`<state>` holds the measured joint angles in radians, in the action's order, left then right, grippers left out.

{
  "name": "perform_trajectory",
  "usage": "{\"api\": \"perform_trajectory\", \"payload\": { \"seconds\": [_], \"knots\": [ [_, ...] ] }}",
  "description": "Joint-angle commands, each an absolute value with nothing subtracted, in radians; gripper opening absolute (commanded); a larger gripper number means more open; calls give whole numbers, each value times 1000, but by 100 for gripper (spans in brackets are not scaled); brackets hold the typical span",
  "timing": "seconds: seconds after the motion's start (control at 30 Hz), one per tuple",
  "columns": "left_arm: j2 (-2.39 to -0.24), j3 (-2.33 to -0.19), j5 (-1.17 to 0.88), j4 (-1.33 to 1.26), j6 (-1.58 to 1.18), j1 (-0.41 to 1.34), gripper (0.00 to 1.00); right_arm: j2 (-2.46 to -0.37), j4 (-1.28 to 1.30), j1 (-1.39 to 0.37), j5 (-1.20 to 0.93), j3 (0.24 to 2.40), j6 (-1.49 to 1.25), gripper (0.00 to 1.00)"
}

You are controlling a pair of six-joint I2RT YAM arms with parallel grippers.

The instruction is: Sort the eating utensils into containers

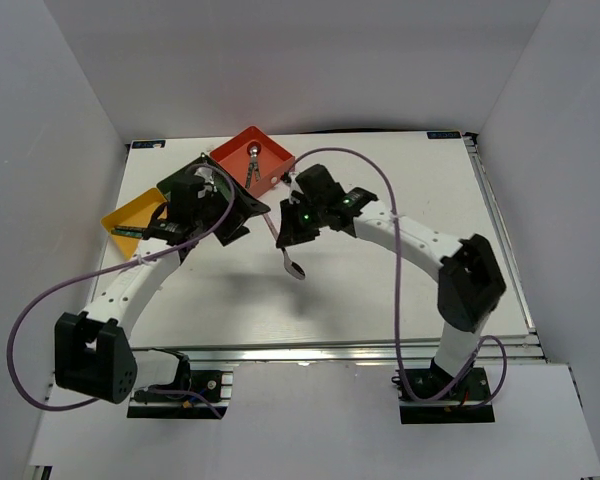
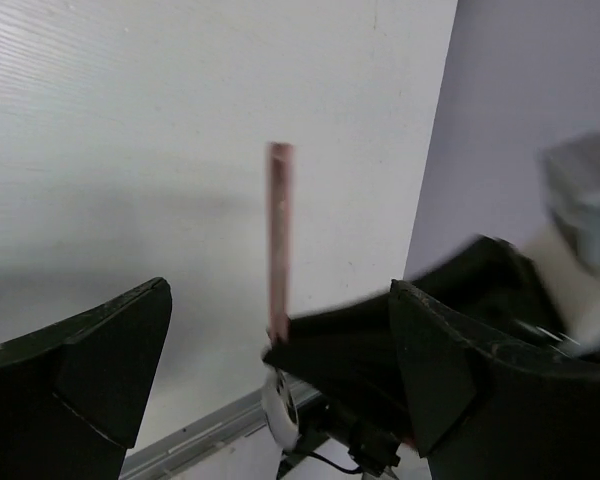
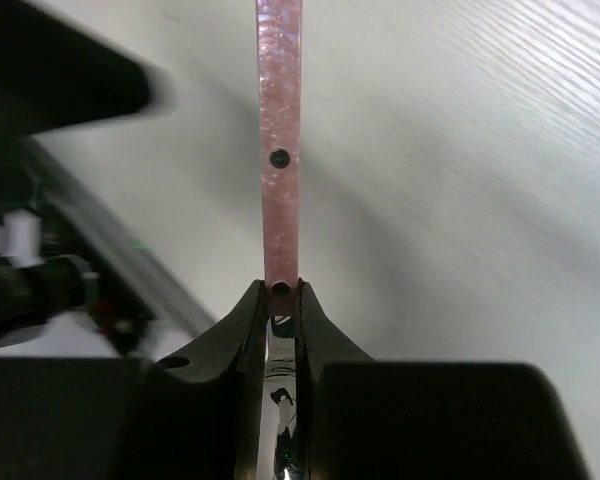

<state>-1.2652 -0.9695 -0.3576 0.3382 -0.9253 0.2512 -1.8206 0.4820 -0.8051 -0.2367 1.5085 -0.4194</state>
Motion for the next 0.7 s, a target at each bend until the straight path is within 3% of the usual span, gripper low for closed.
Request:
{"api": "perform_trajectory", "payload": {
  "seconds": [0.0,0.13,0.2,0.3,0.33,0.37,0.4,0.43,0.5,0.53,0.6,0.67],
  "knots": [
    [-1298,-1025,-390,285,-983,288,98,-1730,329,-811,-379,1477,-560,0],
    [-1341,-1086,-321,385,-930,322,94,-1684,292,-813,-402,1482,-589,0],
    [-1359,-1085,-330,379,-923,327,84,-1675,284,-815,-400,1497,-595,0],
    [-1362,-1060,-354,333,-942,330,36,-1674,301,-818,-391,1526,-595,0],
    [-1367,-1062,-362,330,-943,330,11,-1677,307,-818,-385,1529,-595,0],
    [-1370,-1066,-368,328,-937,330,1,-1678,316,-818,-371,1537,-597,0],
    [-1385,-1086,-374,333,-916,330,0,-1680,325,-816,-362,1534,-598,2],
    [-1396,-1103,-373,347,-916,330,0,-1680,331,-815,-351,1534,-600,11],
    [-1425,-1191,-365,420,-826,328,0,-1669,353,-801,-308,1525,-615,32],
    [-1471,-1233,-347,455,-778,328,0,-1663,374,-789,-295,1517,-626,50],
    [-1541,-1339,-226,600,-614,319,0,-1643,399,-735,-270,1479,-665,60],
    [-1684,-1524,-59,726,-441,313,0,-1599,446,-689,-250,1442,-689,64]
  ]
}}
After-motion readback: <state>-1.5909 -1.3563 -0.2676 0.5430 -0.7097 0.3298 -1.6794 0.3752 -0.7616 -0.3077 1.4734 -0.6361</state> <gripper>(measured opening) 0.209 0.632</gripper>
